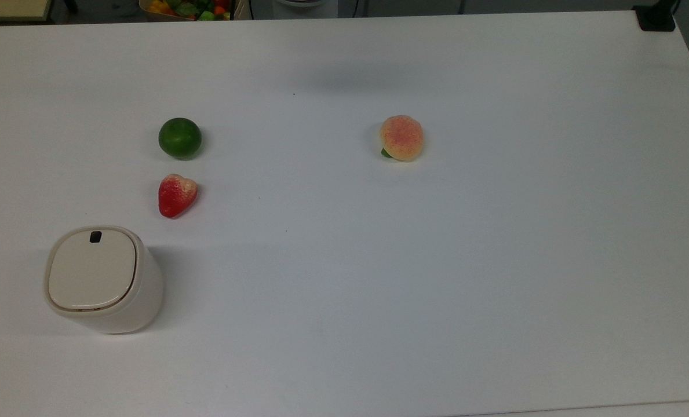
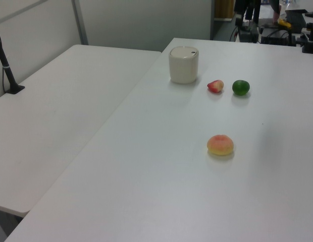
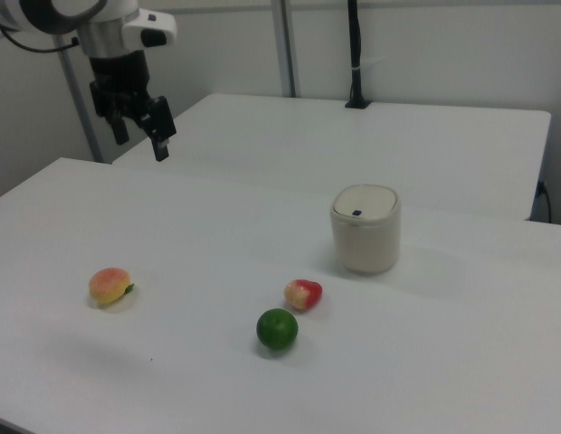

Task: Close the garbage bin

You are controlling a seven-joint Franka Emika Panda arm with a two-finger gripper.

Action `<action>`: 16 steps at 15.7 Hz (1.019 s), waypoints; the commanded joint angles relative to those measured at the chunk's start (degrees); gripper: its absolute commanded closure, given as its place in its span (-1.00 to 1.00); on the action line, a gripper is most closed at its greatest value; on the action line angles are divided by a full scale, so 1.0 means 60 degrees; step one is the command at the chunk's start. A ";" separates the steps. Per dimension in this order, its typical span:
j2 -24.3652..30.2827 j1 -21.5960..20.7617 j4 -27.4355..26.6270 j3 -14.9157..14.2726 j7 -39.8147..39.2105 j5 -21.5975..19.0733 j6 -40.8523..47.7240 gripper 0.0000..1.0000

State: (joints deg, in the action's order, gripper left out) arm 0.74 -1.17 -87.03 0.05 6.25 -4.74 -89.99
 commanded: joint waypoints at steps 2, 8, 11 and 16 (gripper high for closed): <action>0.0375 -0.0288 -0.0875 0.0081 -0.0146 0.0102 -0.0628 -1.00; 0.0273 -0.0464 -0.1155 -0.0081 -0.1700 0.0336 -0.1349 -1.00; 0.0302 -0.0449 -0.1140 -0.0183 -0.1715 0.0336 -0.1349 -1.00; 0.0273 -0.0464 -0.1155 -0.0183 -0.1657 0.0322 -0.1466 -1.00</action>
State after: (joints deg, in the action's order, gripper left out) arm 0.79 -2.61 -91.73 -0.08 -3.01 -3.49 -96.71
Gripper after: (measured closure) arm 0.000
